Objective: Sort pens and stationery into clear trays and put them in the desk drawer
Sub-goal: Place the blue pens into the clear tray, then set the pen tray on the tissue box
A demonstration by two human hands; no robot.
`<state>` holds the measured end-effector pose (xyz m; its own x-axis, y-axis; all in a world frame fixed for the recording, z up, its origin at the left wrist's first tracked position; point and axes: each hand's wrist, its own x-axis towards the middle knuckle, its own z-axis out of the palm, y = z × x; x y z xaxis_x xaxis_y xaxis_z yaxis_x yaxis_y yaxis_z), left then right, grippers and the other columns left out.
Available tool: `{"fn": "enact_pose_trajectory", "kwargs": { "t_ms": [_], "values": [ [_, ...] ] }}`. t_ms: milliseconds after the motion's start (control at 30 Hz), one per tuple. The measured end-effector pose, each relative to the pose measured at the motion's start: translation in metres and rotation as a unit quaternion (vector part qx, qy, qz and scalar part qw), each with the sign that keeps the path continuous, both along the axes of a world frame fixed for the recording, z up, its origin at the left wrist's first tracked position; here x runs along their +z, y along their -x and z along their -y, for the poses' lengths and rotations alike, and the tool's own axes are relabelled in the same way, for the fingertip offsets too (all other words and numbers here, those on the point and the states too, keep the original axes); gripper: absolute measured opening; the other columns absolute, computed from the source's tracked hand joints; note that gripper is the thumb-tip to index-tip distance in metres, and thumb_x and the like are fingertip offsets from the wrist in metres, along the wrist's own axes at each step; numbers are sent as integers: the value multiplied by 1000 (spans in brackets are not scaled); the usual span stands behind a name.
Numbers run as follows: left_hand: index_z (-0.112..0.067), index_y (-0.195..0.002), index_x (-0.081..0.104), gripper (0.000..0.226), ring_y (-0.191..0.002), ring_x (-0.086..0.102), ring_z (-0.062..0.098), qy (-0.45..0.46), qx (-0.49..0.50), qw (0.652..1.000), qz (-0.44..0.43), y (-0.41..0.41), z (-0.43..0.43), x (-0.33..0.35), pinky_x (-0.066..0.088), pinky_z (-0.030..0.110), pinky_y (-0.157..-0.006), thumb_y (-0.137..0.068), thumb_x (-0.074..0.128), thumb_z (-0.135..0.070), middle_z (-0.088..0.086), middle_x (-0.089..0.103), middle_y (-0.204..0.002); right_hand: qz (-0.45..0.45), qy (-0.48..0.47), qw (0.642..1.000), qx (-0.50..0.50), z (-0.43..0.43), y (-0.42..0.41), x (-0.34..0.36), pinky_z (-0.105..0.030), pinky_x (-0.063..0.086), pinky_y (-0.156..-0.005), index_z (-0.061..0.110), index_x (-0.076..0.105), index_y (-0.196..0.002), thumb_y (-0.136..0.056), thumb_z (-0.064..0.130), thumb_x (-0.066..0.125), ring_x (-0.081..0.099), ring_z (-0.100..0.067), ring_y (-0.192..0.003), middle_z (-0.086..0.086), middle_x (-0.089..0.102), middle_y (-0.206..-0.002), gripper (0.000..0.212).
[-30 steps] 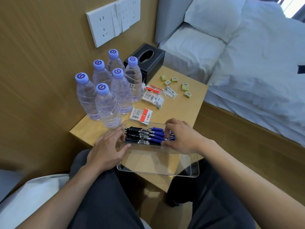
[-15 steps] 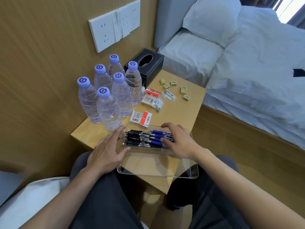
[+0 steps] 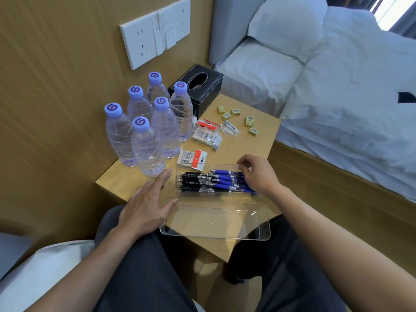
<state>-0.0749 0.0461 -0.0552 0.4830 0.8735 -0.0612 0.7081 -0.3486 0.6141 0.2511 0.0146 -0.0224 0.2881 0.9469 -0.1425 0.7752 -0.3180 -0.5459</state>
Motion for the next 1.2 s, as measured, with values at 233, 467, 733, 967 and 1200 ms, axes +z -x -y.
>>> {"fn": "enact_pose_trajectory", "kwargs": {
  "t_ms": [233, 467, 733, 967, 1200],
  "values": [
    [-39, -143, 32, 67, -127, 53, 7, 8, 20, 1000, 5, -2, 0, -1, 41, 41, -108, -87, 66, -51, -18, 55, -139, 50, 73, 981, 173, -1, 18, 26, -50, 21, -122, 26, 43, -146, -84, 45, 72, 37, -19, -141, 4, 48, -150, 71],
    [-33, -99, 60, 21, -114, 51, 4, -33, -3, 999, -14, -2, -2, -5, 39, 33, -97, -89, 60, -52, -22, 58, -116, 113, 166, 947, 253, -2, 17, 37, -58, 16, -122, 25, 22, -156, -76, 37, 78, 31, -26, -146, -1, 36, -158, 99],
    [-33, -94, 62, 22, -120, 49, 5, -17, -2, 1000, -21, -5, -1, 0, 37, 36, -101, -89, 58, -54, -19, 59, -122, 125, 154, 943, 268, -1, 15, 46, -43, 41, -112, 23, 30, -152, -75, 33, 83, 46, -22, -134, 0, 47, -148, 95],
    [-31, -91, 65, 17, -120, 49, 6, -21, 2, 999, -28, -6, 0, 2, 33, 31, -96, -92, 62, -48, -18, 59, -121, 124, 135, 954, 239, 1, 0, 76, -38, 45, -109, 26, 33, -149, -73, 39, 83, 49, -17, -127, 4, 50, -143, 92],
    [-26, -92, 71, 21, -105, 54, 8, -41, 10, 999, -12, -8, 2, 0, 34, 28, -85, -96, 59, -42, -17, 63, -104, 166, 70, 977, 115, -28, -13, 117, -41, 46, -104, 14, 35, -151, -72, 42, 84, 54, -27, -124, -7, 56, -142, 98]
  ]
}}
